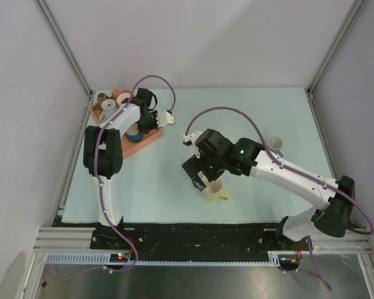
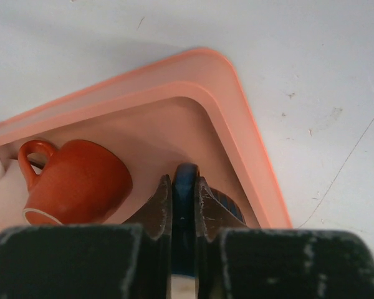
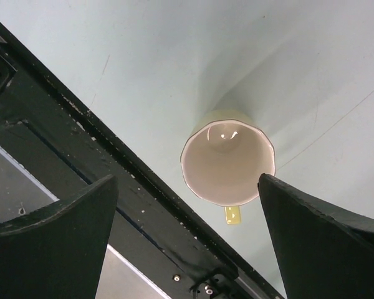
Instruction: Turn the mug right side up
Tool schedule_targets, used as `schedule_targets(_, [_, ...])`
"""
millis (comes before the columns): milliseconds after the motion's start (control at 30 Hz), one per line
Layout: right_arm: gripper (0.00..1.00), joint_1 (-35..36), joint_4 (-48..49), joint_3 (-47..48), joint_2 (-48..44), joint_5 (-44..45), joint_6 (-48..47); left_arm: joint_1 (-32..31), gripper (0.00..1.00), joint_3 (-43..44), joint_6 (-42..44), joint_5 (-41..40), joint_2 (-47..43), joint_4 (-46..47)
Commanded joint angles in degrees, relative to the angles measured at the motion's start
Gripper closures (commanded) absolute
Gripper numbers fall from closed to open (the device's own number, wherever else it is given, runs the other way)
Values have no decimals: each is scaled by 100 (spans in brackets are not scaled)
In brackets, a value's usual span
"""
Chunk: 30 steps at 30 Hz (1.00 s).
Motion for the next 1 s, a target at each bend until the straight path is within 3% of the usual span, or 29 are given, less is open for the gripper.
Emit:
schedule_targets(0, [1, -249, 414, 168, -205, -240, 182, 65, 100, 298, -615, 67, -374, -91])
schedule_targets(167, [0, -924, 1256, 16, -454, -1093, 538, 224, 100, 1055, -2096, 526, -814, -87])
schedule_targets(400, [1, -1628, 2692, -70, -404, -2123, 990, 272, 100, 1425, -3645, 1241, -1614, -86])
schedule_targets(600, [1, -2050, 4264, -31, 70, -3044, 1749, 254, 100, 1637, -5112, 2514, -2159, -82])
schedule_targets(733, [1, -2152, 4860, 269, 443, -2928, 2191, 182, 100, 1737, -5721, 3329, -2426, -77])
schedule_targets(967, [1, -2187, 6583, 532, 1143, -3985, 3232, 121, 100, 2222, -6379, 4145, -2490, -80])
